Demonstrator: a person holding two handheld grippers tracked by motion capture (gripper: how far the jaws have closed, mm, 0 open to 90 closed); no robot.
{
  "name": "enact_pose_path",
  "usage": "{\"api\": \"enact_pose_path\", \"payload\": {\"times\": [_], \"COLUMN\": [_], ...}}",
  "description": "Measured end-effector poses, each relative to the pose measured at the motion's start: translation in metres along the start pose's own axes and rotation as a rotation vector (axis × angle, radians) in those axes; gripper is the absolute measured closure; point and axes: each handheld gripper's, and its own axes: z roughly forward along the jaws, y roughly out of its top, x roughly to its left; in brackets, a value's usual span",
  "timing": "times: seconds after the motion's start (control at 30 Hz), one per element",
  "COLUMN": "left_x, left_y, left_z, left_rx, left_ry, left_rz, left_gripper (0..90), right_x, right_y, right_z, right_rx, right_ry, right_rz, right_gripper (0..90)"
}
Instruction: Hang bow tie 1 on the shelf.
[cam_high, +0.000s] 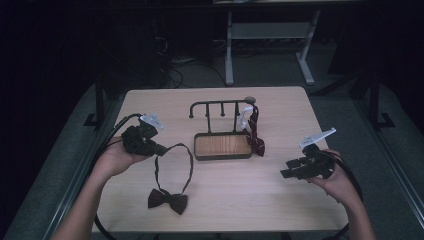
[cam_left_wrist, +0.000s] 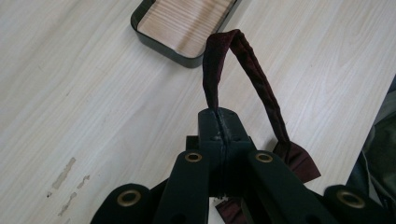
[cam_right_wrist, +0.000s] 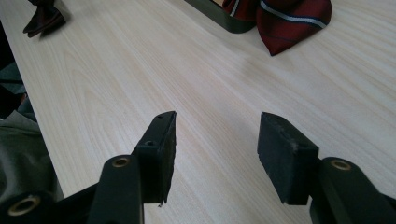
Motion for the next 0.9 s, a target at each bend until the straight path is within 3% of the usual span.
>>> {"api": "enact_pose_path", "payload": {"times": [0.9], "left_x": [-0.011], "left_y": [0.020], "left_z": [-0.015], "left_rx": [-0.004], "left_ry": [-0.005], "left_rz": [0.048], "left_gripper": [89.9], "right_x": [0.001], "right_y": [-0.001], "right_z": [0.000], "right_rx": [-0.002], "right_ry": [0.004], "right_rz": [0.000], "right_gripper": [47.2]}}
